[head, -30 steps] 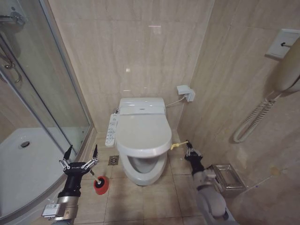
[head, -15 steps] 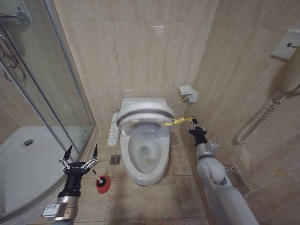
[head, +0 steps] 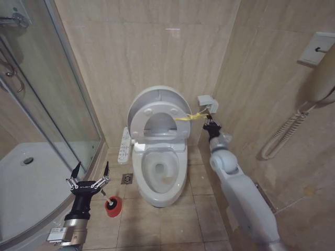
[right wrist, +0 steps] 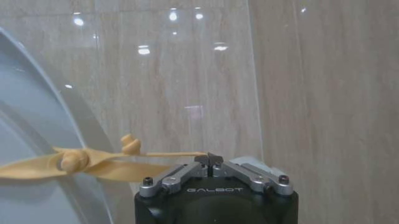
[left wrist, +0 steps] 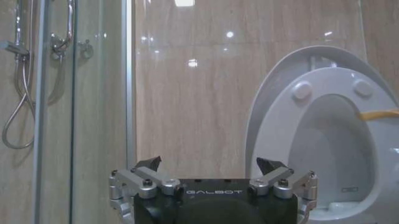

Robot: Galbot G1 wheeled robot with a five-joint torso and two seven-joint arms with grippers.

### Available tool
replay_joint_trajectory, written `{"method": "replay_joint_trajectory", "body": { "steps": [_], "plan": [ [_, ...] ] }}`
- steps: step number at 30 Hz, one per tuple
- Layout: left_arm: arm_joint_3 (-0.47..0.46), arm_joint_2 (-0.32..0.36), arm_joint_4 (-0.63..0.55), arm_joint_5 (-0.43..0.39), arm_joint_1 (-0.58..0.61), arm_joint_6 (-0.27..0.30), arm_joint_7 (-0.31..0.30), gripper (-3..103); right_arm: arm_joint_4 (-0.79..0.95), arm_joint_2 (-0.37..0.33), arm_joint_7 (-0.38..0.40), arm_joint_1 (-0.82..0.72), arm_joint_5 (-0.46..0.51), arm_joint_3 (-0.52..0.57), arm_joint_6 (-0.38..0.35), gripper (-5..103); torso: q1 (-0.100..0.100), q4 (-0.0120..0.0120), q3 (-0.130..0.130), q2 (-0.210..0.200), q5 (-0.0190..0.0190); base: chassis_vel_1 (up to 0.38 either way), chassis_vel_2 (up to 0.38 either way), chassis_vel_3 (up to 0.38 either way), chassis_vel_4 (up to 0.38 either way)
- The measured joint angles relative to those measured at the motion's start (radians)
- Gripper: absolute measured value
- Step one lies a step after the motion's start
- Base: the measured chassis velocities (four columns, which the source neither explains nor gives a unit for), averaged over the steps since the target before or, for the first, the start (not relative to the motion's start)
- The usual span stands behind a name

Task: Open the toilet lid, clean the toilet bowl with a toilet brush, close the toilet lid, and flush.

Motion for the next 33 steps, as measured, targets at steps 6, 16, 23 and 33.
{"method": "replay_joint_trajectory", "body": {
  "steps": [6,16,23,33],
  "plan": [
    [0.0,0.0,0.0,0.0,0.0,0.0,0.0,100,-0.09,0.03,0.0,0.081,0.0,-0.037,0.005,1,0.0,0.0001,0.0,0.0,0.0001,0.0,0.0,0.0,0.0],
    [0.0,0.0,0.0,0.0,0.0,0.0,0.0,100,-0.247,0.121,-0.011,0.203,-0.04,-0.076,0.031,0,0.0,0.0004,0.0,0.0,0.0002,0.0,0.0,0.0,0.0],
    [0.0,0.0,0.0,0.0,0.0,0.0,0.0,100,-0.343,0.145,-0.022,0.309,-0.06,-0.108,0.051,0,0.0,0.0006,0.0,0.0,0.0001,0.0,0.0,0.0,0.0],
    [0.0,0.0,0.0,0.0,0.0,0.0,0.0,100,-0.45,0.145,-0.037,0.394,-0.079,-0.138,0.074,0,0.0,0.0009,0.0,0.0,0.0002,0.0,0.0,0.0,0.0]
  ]
}}
